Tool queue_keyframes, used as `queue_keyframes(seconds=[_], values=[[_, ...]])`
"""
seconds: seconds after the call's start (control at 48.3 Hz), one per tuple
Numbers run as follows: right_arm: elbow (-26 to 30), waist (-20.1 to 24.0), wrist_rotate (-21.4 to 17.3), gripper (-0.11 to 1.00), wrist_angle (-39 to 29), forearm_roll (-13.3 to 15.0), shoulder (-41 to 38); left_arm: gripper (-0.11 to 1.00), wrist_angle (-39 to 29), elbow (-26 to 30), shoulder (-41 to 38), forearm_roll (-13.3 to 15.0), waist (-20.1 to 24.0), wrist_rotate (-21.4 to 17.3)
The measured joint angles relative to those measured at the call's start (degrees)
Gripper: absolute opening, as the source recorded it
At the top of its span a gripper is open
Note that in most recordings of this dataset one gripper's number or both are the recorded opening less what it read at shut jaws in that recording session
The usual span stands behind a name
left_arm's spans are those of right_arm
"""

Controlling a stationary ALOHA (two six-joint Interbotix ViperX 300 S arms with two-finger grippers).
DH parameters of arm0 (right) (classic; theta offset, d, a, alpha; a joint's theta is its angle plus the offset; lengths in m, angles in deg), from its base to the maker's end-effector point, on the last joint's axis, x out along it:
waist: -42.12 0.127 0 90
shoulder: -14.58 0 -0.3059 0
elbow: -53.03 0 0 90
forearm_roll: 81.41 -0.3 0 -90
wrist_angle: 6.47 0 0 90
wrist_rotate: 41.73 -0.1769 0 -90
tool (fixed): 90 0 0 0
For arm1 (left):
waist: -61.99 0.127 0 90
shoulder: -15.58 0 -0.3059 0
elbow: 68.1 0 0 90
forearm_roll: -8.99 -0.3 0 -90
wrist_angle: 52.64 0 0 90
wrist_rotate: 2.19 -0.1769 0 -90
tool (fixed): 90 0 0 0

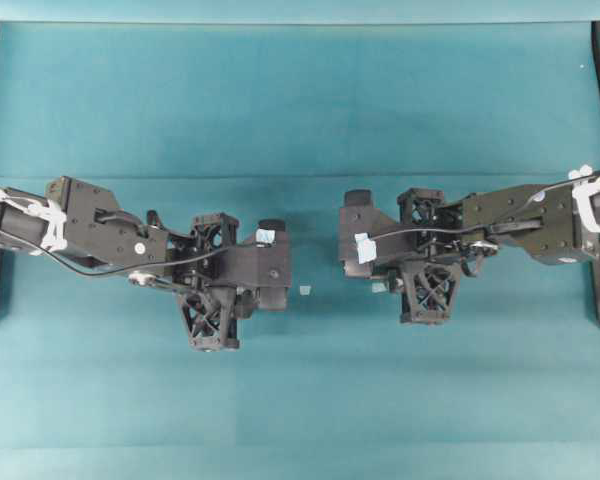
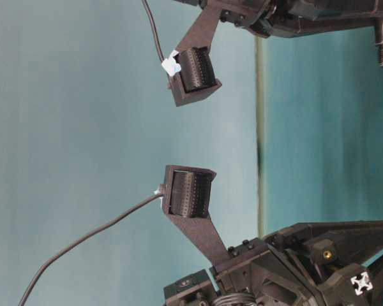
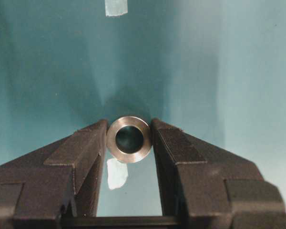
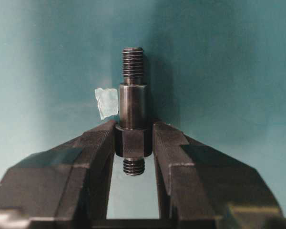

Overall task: Insert the washer onto the shaft with both hands.
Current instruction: 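Lift both parts and bring washer and shaft together above the table center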

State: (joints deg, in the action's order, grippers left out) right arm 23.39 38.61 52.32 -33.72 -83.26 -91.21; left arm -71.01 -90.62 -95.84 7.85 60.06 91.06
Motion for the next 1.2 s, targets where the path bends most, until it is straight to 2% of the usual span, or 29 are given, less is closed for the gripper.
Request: queue_keyframes(seconds=[0.932, 1.202], values=[[-0.26, 0.09, 0.0, 0.0, 0.53, -0.09, 0.7, 0.37, -0.18, 0.09, 0.88, 0.0, 0.0, 0.0], [-0.26, -0.09, 0.0, 0.0, 0.62, 0.0, 2.02, 0.37, 0.0, 0.09, 2.29, 0.0, 1.32, -0.18]])
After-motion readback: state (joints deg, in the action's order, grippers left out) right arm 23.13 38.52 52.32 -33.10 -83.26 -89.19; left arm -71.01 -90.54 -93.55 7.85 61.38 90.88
